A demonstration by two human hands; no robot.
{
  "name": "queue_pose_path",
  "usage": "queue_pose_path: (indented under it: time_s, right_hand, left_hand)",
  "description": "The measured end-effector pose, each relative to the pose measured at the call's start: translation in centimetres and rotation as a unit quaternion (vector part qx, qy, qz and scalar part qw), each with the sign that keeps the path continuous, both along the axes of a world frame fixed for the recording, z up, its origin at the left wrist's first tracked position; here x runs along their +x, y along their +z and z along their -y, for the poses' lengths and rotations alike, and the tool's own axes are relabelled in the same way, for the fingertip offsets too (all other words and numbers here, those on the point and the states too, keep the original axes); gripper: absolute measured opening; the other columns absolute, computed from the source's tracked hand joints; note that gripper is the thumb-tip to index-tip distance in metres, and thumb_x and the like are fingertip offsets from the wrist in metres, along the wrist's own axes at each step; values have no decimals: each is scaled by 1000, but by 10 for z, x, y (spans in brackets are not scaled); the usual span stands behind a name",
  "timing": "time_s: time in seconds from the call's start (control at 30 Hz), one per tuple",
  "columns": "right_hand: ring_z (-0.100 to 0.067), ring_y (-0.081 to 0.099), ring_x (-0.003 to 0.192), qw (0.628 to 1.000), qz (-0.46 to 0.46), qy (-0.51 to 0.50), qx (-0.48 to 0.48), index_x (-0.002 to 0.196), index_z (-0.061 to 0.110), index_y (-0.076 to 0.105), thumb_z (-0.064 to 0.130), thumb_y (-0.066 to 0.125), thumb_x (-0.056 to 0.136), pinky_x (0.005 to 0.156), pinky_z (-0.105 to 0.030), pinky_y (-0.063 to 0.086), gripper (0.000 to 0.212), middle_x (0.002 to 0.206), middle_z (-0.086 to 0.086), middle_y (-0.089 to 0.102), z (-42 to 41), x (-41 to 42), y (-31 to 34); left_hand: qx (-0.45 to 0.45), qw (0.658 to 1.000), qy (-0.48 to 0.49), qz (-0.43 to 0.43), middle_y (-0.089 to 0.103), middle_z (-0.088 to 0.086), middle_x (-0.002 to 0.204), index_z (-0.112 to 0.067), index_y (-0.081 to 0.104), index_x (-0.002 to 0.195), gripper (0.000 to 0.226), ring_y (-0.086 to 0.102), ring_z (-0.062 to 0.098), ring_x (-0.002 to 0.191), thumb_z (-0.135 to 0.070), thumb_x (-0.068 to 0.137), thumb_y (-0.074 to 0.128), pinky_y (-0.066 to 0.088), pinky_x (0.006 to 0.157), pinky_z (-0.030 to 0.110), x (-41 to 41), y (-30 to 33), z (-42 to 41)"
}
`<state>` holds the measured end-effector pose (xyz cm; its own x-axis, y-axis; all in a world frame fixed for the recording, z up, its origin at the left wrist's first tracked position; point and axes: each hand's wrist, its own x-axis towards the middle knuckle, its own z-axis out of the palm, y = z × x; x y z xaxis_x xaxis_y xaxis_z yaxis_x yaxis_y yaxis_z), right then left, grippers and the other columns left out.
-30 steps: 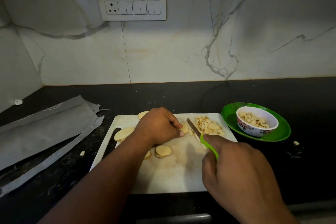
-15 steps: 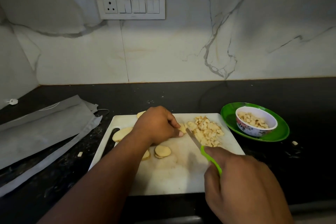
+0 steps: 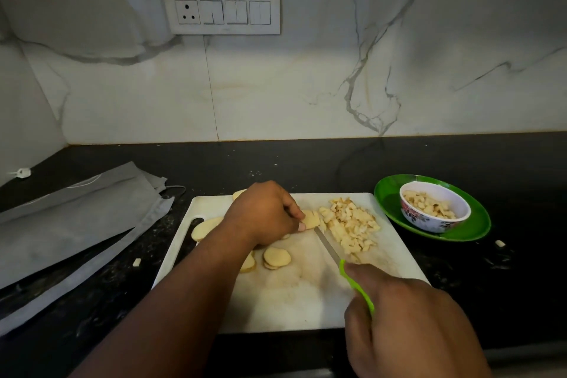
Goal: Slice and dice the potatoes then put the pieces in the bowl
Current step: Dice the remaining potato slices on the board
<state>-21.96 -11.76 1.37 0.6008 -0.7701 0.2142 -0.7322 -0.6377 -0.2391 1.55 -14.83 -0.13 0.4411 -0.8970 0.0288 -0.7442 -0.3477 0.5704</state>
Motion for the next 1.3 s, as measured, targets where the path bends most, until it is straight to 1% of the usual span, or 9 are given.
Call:
queue_pose_path:
  time_s: [0.1, 0.3, 0.47, 0.6, 0.67, 0.73, 0.93, 1.13, 1.3]
  right_hand:
    - [-10, 63, 105, 1000, 9, 5, -17, 143, 50, 36, 52, 39, 91, 87, -24, 50, 52, 115, 12, 66, 6, 4, 7]
    - [-13, 65, 92, 998, 30, 22, -56, 135, 36, 53, 43, 41, 93, 75, -28, 48, 44, 104, 6, 70, 23, 40, -11]
    - [-13, 69, 91, 999, 2, 7, -36, 136, 51, 49, 47, 45, 87, 77, -27, 52, 49, 101, 9, 72, 4, 19, -18]
    - [-6, 66, 97, 996, 72, 1, -54, 132, 60, 45, 53, 42, 85, 82, -22, 52, 48, 105, 17, 70, 1, 4, -12]
    - [-10, 69, 77, 999, 12, -6, -44, 123, 48, 61, 46, 48, 79, 66, -28, 55, 46, 85, 11, 72, 8, 12, -10]
    - [-12, 64, 56, 997, 44, -20, -63, 107, 36, 73, 39, 57, 73, 49, -29, 49, 38, 65, 7, 68, 17, 22, -8]
    - [-13, 65, 98, 998, 44, 37, -38, 144, 42, 42, 45, 40, 94, 81, -27, 49, 50, 110, 7, 69, 18, 29, -20]
    - [-1, 61, 109, 996, 86, -5, -20, 133, 68, 35, 57, 39, 90, 87, -13, 43, 44, 114, 24, 66, 2, -4, -22]
    - [-13, 64, 56, 998, 62, -26, -22, 110, 41, 72, 40, 58, 71, 48, -29, 50, 41, 65, 10, 68, 12, 14, -13]
  left_hand:
    - [-7, 1000, 19, 13, 78, -15, 97, -31, 83, 91, 10, 69, 4, 91, -32, 81, 89, 59, 93, 33, 0, 0, 0]
    - [3, 1000, 20, 13, 78, -16, 100, -32, 84, 93, 13, 69, 5, 94, -36, 81, 88, 59, 94, 36, -1, 1, -3]
    - [6, 1000, 19, 13, 78, -16, 103, -31, 83, 93, 12, 69, 4, 96, -34, 83, 87, 58, 96, 35, 0, 2, -1]
    - [2, 1000, 17, 26, 78, -17, 97, -32, 84, 93, 12, 69, 4, 92, -36, 82, 87, 59, 94, 35, 1, 2, -2]
    - [-1, 999, 17, 35, 78, -18, 92, -32, 84, 91, 12, 69, 3, 89, -37, 81, 88, 60, 92, 35, 0, 3, -3]
    - [5, 999, 12, 41, 78, -17, 95, -32, 84, 94, 13, 69, 3, 91, -38, 83, 86, 60, 92, 35, -1, 4, -6]
    - [13, 998, 7, 56, 77, -17, 105, -32, 83, 100, 12, 68, 4, 95, -31, 88, 82, 58, 97, 33, -2, 7, -4]
    - [8, 999, 13, 43, 76, -20, 95, -36, 83, 91, 8, 67, 2, 91, -31, 85, 86, 58, 94, 33, 5, 2, -3]
    - [5, 998, 38, 47, 74, -20, 87, -36, 82, 84, 6, 67, 3, 86, -33, 83, 87, 60, 90, 33, 1, 2, -5]
